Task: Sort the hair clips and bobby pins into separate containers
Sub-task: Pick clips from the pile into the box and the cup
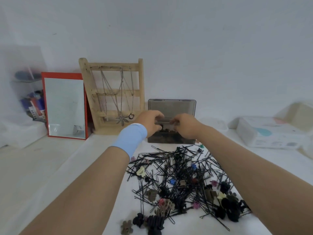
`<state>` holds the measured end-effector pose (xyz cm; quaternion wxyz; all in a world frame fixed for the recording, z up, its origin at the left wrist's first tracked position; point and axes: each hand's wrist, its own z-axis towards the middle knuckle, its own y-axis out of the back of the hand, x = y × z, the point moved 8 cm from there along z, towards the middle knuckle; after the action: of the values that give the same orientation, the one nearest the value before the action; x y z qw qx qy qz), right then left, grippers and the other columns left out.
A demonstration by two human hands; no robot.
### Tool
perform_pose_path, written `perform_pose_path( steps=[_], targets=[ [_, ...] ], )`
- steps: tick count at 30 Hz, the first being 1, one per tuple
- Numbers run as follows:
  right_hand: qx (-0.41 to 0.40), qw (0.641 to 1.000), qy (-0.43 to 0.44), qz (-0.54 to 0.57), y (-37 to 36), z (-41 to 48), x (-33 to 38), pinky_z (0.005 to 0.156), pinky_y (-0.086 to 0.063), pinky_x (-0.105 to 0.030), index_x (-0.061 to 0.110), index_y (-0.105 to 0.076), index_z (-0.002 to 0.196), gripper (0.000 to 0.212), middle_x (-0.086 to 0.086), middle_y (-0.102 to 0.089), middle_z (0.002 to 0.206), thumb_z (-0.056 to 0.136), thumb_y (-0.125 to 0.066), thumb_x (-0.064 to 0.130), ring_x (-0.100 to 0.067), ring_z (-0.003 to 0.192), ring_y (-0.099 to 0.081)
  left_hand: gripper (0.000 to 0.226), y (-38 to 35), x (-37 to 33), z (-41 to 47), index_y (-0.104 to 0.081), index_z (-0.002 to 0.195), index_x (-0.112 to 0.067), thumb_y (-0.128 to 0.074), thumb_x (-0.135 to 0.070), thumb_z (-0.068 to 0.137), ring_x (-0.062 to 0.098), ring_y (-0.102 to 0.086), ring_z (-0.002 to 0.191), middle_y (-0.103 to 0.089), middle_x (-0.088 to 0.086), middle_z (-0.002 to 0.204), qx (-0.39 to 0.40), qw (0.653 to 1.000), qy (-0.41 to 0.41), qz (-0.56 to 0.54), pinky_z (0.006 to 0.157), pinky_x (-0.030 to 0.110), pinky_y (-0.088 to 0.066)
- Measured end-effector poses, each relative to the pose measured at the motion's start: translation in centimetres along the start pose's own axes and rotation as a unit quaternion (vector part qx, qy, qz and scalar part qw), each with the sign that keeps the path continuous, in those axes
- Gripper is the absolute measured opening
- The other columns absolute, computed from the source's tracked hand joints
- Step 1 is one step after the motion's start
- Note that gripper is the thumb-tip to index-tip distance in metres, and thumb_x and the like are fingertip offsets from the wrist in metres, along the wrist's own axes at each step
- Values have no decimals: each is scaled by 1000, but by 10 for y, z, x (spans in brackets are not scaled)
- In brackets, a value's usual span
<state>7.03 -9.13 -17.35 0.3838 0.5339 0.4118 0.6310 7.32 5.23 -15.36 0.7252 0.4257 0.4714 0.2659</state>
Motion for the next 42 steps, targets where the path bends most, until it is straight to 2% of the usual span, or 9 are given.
perform_pose_path(
  steps=[4,8,12,18,23,27,32,38,42],
  targets=[
    [-1,999,42,22,3,-7,13,94,-45,-24,21,-65,128,43,1,-67,126,91,-57,1,-17,114,-62,28,13,5,-19,-66,114,-24,-65,-9,90,5,-61,90,-67,-12,102,-23,999,-8,-35,86,22,-47],
    [-29,994,84,58,20,-36,46,79,-46,-20,24,-75,101,27,15,-68,90,92,-56,7,-7,85,-63,16,24,14,-55,-66,87,-33,-68,-18,89,0,-58,80,-64,-18,88,-19,999,-16,-38,72,18,-45],
    [147,979,128,60,-1,-80,82,64,-51,-19,29,-74,93,19,15,-71,80,90,-63,15,-8,69,-68,18,12,23,-96,-71,81,-34,-69,-18,87,-4,-61,68,-64,-21,71,96,994,10,-41,66,16,-47],
    [322,935,146,10,-35,-129,105,82,-56,-29,32,-74,101,26,18,-73,85,76,-82,35,-10,81,-72,13,-6,28,-124,-73,93,-41,-75,-39,80,-2,-57,82,-60,-24,89,201,977,38,52,71,21,-45],
    [303,940,155,-14,-41,-135,103,63,-44,-15,32,-72,106,32,16,-73,85,76,-83,25,5,69,-63,10,-3,25,-122,-67,87,-33,-75,-32,81,1,-56,75,-58,-18,82,188,978,31,87,63,19,-42],
    [267,951,156,8,-27,-133,93,73,-55,-26,33,-72,107,31,10,-70,86,82,-73,15,-6,77,-65,9,9,17,-120,-66,80,-29,-73,-24,80,7,-65,75,-65,-15,78,172,985,23,17,67,23,-52],
    [252,957,143,13,-17,-132,80,60,-43,-13,35,-75,100,35,16,-67,87,84,-60,9,6,66,-58,15,-10,-11,-135,-75,93,-37,-72,-27,83,5,-58,55,-69,-10,76,299,954,0,0,56,14,-46],
    [280,949,134,45,-13,-137,74,62,-46,-15,31,-77,98,15,16,-72,76,88,-71,22,-6,65,-67,21,-34,-18,-142,-77,96,-40,-81,-39,76,1,-56,50,-57,-28,53,346,935,10,75,59,15,-45],
    [326,937,128,-8,-19,-150,78,79,-55,-23,30,-79,95,19,16,-75,85,76,-83,29,-7,82,-71,19,-32,-19,-141,-77,94,-38,-80,-38,76,0,-57,51,-60,-22,57,336,937,4,95,56,15,-45]
  ],
)
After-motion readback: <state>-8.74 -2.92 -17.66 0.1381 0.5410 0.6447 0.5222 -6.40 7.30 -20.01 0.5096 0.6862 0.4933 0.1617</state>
